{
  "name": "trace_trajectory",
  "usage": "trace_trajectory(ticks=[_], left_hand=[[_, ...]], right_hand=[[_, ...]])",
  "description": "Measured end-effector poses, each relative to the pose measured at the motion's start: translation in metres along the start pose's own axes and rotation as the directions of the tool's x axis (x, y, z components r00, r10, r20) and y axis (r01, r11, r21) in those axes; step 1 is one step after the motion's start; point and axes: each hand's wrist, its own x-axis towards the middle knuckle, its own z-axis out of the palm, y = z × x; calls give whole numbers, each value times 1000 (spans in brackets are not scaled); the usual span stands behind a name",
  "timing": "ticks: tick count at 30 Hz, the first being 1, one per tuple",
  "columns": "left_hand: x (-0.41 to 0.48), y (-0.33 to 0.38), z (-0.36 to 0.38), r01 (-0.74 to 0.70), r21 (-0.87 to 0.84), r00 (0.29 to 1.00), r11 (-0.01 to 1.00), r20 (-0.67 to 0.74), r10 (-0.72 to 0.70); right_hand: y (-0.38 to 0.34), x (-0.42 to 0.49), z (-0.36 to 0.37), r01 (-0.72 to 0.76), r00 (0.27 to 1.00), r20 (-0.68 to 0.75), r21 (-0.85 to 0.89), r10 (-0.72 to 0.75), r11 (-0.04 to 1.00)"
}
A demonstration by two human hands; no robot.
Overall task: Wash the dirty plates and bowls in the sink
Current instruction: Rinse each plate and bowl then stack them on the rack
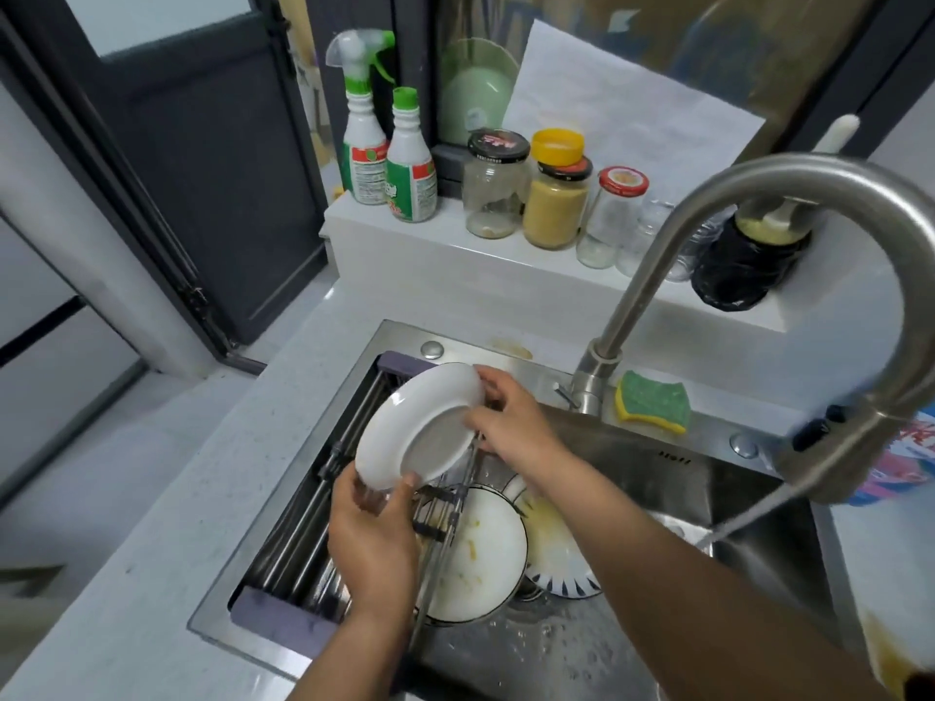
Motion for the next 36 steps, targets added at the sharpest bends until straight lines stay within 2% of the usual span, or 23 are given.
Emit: trace_trajectory(ticks=[5, 12, 17, 22, 27, 32, 36], left_hand=[[29, -14, 17, 168, -198, 965, 966, -167, -202], [46, -36, 27, 278, -298, 875, 913, -313, -369], [49, -41, 41, 327, -336, 830, 883, -345, -438], [61, -46, 51, 327, -375, 811, 867, -361, -461], [71, -52, 57, 375, -396, 772, 838, -367, -519], [82, -55, 59, 407, -463, 705, 787, -388, -594], [91, -56, 56, 451, -501, 674, 739, -352, -650]], right_hand=[[-20, 41, 33, 33, 992, 125, -204, -7, 978], [-13, 78, 67, 36, 961, 270, -353, 65, 935], [-8, 87, 82, 60, 950, 300, -456, 90, 888], [-6, 99, 86, 96, 949, 310, -441, 51, 892], [-4, 103, 88, 130, 948, 317, -502, 42, 855], [-3, 111, 90, 169, 940, 341, -555, 37, 815], [-5, 114, 96, 197, 925, 377, -576, 45, 794]])
